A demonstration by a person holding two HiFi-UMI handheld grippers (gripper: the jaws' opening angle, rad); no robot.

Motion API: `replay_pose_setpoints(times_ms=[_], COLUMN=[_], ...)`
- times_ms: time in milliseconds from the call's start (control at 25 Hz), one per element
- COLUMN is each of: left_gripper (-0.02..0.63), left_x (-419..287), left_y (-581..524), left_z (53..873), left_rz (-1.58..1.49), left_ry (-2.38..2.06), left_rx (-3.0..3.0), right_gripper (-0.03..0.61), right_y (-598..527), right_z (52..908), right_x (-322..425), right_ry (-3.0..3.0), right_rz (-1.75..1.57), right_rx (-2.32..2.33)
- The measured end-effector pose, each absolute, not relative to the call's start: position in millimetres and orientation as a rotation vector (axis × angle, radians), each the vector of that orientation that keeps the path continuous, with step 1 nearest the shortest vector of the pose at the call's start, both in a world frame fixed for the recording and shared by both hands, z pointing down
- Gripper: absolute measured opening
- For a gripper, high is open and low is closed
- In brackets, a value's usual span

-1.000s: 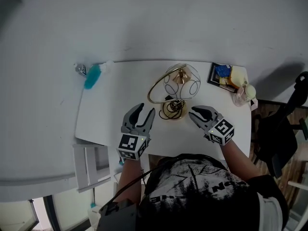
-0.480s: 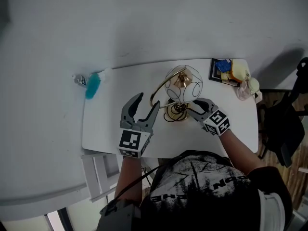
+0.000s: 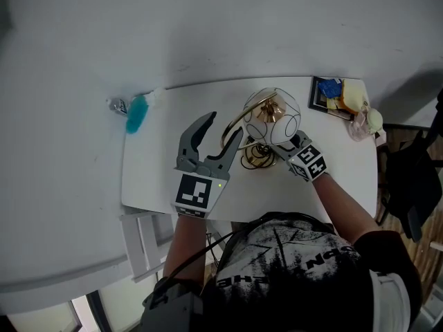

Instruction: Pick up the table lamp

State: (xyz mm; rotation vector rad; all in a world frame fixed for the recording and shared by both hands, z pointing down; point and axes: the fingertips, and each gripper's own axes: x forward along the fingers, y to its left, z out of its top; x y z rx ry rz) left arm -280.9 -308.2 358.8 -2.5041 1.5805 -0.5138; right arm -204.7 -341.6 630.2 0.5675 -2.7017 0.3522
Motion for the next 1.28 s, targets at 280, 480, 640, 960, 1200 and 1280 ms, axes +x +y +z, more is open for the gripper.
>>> replay_pose_setpoints(times_ms=[280,480,640,960,1200,1280], left_gripper=[0.233,0.152,0.069,0.02,0.017,0.017], left_x=[-277,-272,-268,-264,-263,-264], left_y=[-322,-326,-323,-321,-321,-320], left_z=[358,351,349,347,347,351], left_rz=[-0.494,-0.443,-0.456,-0.334,-0.257,-0.25], left_ry=[1.603,1.557,1.519,1.57,1.6,1.609], left_rx=[-2.488,-2.497,-2.459,-2.5,-2.553,-2.572], right_gripper=[0.184,0.155,0.132,0.118,0.117,0.117], right_y=[-356,-363,-363,-365,-366,-366], right_z=[649,654,654,655,655,655], right_x=[-221,-230,-231,-230,-229,-228], right_ry=[-2.689,-2.7,-2.707,-2.712,-2.707,-2.703], right_rz=[0.362,0.378,0.344,0.317,0.328,0.329], right_rx=[0.566,0.602,0.616,0.651,0.689,0.708])
